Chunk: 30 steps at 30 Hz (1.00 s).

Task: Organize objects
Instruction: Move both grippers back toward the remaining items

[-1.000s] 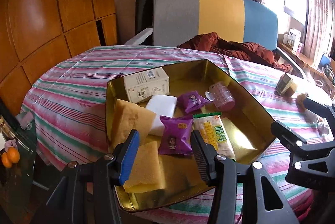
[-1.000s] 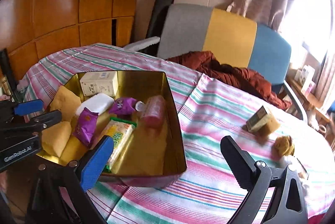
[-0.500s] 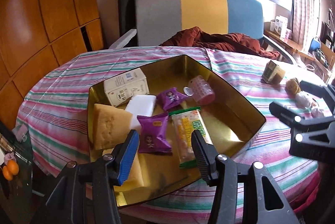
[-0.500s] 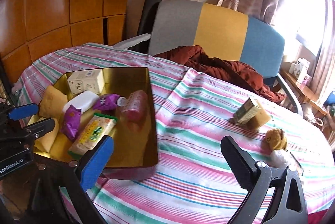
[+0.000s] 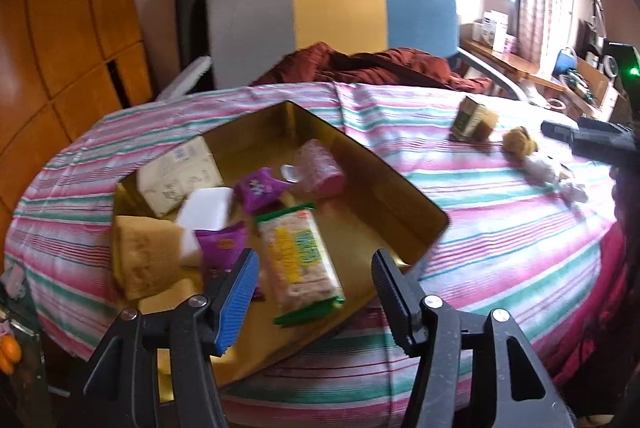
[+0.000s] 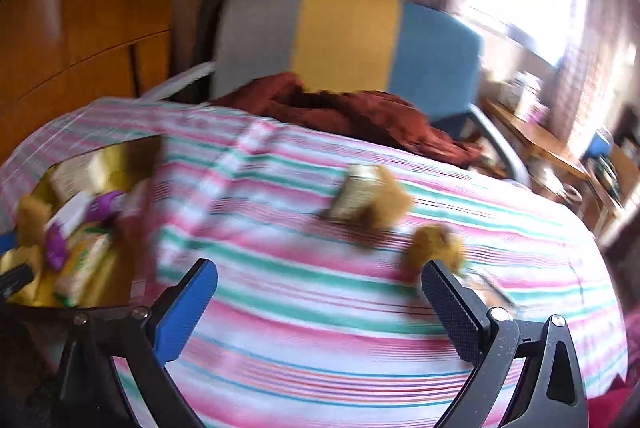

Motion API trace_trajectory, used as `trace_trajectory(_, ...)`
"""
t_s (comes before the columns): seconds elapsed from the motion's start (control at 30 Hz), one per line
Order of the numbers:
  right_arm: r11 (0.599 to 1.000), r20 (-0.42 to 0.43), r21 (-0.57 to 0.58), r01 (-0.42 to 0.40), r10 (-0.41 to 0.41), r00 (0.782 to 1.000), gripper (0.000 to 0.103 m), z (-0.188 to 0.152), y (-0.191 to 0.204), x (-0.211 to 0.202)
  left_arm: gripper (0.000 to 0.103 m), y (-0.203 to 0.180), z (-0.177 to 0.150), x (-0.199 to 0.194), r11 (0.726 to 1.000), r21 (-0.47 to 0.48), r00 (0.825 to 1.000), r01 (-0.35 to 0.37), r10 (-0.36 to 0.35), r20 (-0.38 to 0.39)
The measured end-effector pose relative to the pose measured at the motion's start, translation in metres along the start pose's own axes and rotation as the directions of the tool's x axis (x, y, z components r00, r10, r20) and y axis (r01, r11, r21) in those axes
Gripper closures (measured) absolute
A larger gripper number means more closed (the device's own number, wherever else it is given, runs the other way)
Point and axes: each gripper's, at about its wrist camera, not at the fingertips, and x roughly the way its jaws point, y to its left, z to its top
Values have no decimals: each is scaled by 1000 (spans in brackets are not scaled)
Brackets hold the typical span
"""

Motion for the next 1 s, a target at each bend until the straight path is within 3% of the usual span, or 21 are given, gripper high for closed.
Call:
trace_trajectory(0.13, 986, -13, 128, 109, -108, 994, 0, 5, -68, 3, 42, -8, 4, 5, 1000, 3, 999, 27, -27, -22)
trace_trajectory(0.23, 942, -36, 268, 201, -199, 979, 0, 1, -124, 6, 42, -16, 9, 8, 998, 15, 998, 53, -53, -30)
trace_trajectory(0.33, 861, -85, 425, 280, -271, 959, 0, -15, -175, 11, 42, -31, 16, 9, 995, 43, 995, 91, -90, -31)
trace_trajectory(0.47, 704, -147, 658, 267, -228, 962, 0, -40, -225, 11, 36, -54, 23, 15, 988, 85, 991, 133, -129, -47)
trace_trajectory(0.57, 640, -158, 720, 267, -222, 962, 0, -51, -239, 6, 34, -75, 28, 23, 975, 116, 980, 188, -178, -85)
trace_trajectory(0.63, 622, -167, 743, 249, -189, 968, 0, -55, -241, 10, 34, -86, 30, 27, 970, 123, 975, 208, -196, -100)
trace_trajectory(0.77, 628, -166, 741, 237, -170, 971, 0, -55, -237, 13, 34, -115, 39, 36, 959, 174, 970, 226, -205, -127)
trace_trajectory(1.0, 621, -165, 758, 197, -110, 980, 0, -60, -239, 19, 35, -163, 54, 56, 922, 226, 943, 314, -276, -185)
